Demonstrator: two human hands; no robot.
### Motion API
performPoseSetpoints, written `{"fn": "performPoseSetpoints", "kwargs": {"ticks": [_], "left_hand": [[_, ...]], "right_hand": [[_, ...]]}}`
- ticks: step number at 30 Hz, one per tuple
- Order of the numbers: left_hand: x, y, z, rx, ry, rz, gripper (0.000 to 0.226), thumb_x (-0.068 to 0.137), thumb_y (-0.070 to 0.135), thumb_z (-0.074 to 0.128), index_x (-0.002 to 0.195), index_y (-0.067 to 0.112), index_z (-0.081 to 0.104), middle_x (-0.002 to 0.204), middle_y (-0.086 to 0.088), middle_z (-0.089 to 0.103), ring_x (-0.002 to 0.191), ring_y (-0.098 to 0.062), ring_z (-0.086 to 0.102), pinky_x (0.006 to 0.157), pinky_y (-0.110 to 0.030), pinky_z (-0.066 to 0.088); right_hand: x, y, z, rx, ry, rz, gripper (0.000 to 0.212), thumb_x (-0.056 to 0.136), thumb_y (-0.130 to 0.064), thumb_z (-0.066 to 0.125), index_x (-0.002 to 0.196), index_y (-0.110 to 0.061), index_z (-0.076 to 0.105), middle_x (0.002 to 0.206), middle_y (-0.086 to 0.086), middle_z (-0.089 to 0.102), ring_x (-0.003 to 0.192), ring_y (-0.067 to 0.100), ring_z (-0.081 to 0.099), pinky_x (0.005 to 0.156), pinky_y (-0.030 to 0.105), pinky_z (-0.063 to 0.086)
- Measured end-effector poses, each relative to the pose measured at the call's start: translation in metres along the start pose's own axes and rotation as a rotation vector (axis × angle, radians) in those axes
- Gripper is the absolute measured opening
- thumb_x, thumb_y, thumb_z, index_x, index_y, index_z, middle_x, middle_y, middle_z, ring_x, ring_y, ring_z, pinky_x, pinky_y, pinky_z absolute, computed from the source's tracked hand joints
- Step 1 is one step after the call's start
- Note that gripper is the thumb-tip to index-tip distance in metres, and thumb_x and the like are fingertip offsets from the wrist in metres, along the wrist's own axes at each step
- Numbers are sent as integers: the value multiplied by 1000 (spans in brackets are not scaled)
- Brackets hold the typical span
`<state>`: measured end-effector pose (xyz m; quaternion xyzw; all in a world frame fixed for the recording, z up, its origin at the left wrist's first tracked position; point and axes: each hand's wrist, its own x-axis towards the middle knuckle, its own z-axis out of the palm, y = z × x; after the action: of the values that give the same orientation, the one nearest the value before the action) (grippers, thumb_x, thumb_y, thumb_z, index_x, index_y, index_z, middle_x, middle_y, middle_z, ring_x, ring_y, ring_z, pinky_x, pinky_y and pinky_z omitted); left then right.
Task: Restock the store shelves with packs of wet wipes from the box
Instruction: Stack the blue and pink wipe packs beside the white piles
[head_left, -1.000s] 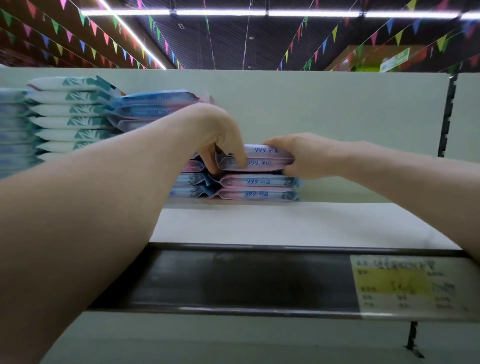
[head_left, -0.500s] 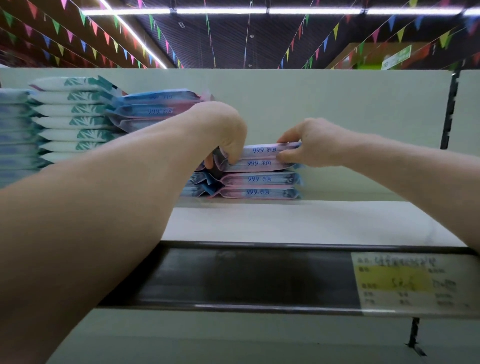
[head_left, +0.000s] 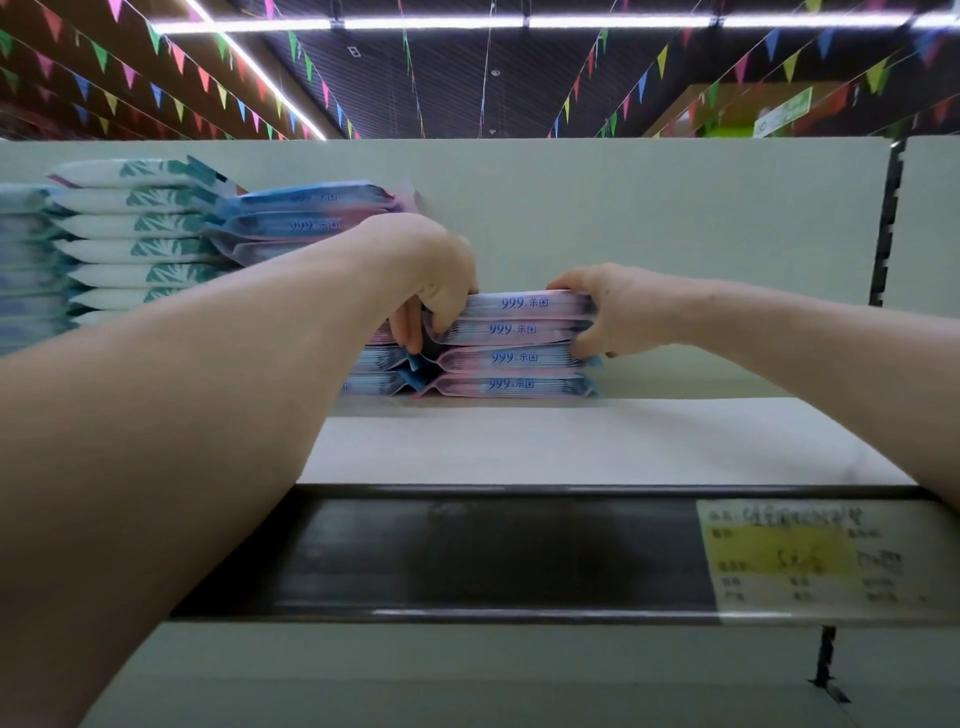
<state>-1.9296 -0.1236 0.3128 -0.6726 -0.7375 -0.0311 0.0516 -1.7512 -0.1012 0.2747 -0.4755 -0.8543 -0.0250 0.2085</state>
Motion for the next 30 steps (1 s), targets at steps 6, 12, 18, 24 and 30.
{"fn": "performPoseSetpoints", "kwargs": {"ticks": [6,12,18,24,30], "left_hand": [[-6,2,4,-128,55,54,56,90,-9,47,140,16,49,86,-20,72,74,-24,73,75,-37,60],[-8,2,5,-171,64,59,56,91,-9,46,139,20,51,88,-18,72,74,-25,74,75,-38,60],[-8,0,2,-231,11,58,54,91,-6,49,139,18,51,97,-18,70,70,-23,73,69,-37,61],[-13,1,-8,-119,53,28,39,93,7,50,126,23,63,99,-9,69,68,-23,74,62,-34,61],[-15,4,-7,46,198,3,25,89,12,57,112,8,67,89,-11,74,67,-23,73,75,-42,60]], "right_hand": [[1,4,-5,-7,15,16,44,86,-11,63,127,-25,54,99,4,66,60,12,58,55,19,50],[0,5,-7,-55,24,24,41,86,-19,63,125,-27,55,101,3,67,71,16,62,57,19,48],[-3,5,-13,-53,92,14,34,90,-25,61,124,-24,59,95,1,63,75,17,57,59,24,42],[-2,-2,-5,-32,48,18,33,92,-23,57,125,-22,57,101,6,66,76,21,64,64,27,54],[-1,7,-18,143,102,87,30,93,-26,59,122,-19,59,108,8,66,75,18,69,64,30,58]]}}
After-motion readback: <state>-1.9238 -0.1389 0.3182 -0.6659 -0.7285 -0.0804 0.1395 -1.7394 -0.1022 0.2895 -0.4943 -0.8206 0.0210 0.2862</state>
